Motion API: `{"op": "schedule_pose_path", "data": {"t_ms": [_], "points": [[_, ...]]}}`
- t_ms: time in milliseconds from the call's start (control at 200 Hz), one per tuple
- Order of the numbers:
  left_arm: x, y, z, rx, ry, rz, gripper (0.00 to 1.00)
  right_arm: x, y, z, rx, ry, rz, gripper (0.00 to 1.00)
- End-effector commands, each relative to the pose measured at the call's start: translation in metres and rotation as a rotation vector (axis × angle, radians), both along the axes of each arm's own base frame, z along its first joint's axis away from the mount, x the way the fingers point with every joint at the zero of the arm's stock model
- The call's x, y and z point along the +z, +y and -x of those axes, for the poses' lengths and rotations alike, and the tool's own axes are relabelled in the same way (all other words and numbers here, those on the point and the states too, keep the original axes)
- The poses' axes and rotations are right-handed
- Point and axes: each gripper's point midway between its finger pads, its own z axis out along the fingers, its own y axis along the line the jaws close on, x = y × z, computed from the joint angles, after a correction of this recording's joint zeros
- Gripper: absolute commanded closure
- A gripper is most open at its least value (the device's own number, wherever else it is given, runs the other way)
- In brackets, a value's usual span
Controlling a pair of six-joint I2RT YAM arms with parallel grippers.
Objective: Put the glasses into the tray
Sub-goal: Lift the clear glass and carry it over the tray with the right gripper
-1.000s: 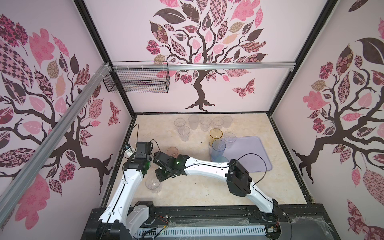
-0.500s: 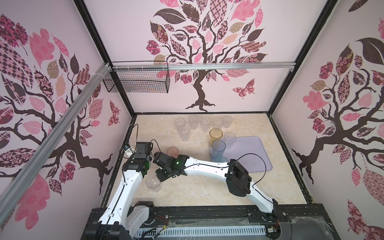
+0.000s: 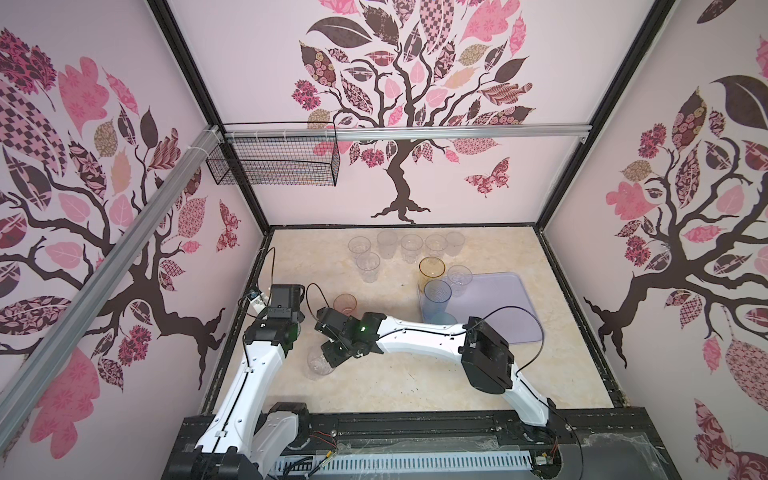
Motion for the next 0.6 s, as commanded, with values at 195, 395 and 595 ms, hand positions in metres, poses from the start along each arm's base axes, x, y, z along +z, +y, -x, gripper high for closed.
{"op": "schedule_pose_path", "data": {"t_ms": [195,395,595], "points": [[0.054,-0.042,-0.034,-0.241,-0.110,0.133,0.25,0.094,-0.078,-0.010,-0.068,-0.111,-0.091,1.00],[0.079,-0.059,-0.046,-0.320,-0.143,0.170,0.23,0.131,-0.137,-0.024,-0.148,-0.151,-0.114,1.00],[0.114,-0.103,-0.057,-0.501,-0.197,0.099,0.23,0.200,-0.207,-0.057,-0.257,-0.276,-0.087,1.00]]}}
